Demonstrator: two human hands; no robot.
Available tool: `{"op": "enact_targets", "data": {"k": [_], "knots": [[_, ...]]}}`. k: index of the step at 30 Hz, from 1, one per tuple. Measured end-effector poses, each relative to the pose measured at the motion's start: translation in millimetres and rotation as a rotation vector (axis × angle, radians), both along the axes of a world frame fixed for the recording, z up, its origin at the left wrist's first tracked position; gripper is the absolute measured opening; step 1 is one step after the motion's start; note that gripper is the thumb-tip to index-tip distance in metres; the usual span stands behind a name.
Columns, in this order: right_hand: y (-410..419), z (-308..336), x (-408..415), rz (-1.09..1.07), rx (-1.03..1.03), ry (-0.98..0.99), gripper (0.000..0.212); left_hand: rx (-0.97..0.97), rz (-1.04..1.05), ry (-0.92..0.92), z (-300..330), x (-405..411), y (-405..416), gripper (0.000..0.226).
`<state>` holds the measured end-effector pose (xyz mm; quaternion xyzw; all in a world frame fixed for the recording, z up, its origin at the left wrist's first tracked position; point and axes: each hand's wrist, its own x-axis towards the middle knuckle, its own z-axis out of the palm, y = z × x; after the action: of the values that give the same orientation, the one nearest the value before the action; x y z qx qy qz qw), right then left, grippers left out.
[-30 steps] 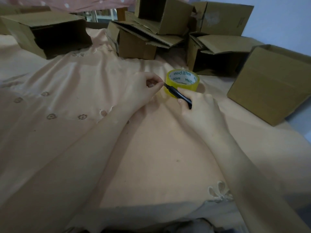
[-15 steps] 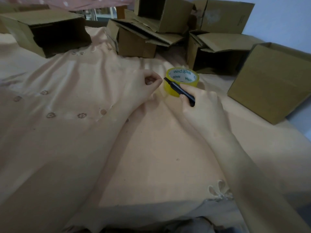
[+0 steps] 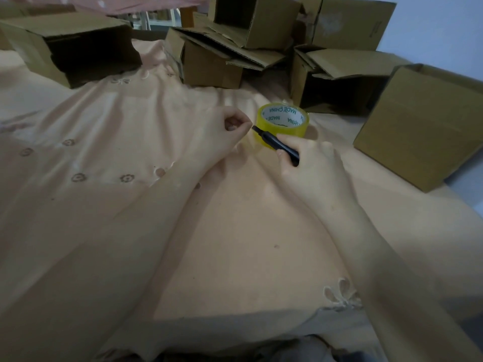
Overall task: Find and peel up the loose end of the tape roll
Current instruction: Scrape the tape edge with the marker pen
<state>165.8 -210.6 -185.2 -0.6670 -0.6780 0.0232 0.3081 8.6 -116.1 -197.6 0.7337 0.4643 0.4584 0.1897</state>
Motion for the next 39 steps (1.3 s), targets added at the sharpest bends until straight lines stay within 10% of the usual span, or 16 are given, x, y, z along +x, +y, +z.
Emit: {"op": "enact_targets", "data": {"k": [39], "knots": [[-1.6,0.6,0.2,0.000,0.020,-0.049,0.028,0.029,0.041,-0.048,-1.4,-1.8,4.2,0.008]]}}
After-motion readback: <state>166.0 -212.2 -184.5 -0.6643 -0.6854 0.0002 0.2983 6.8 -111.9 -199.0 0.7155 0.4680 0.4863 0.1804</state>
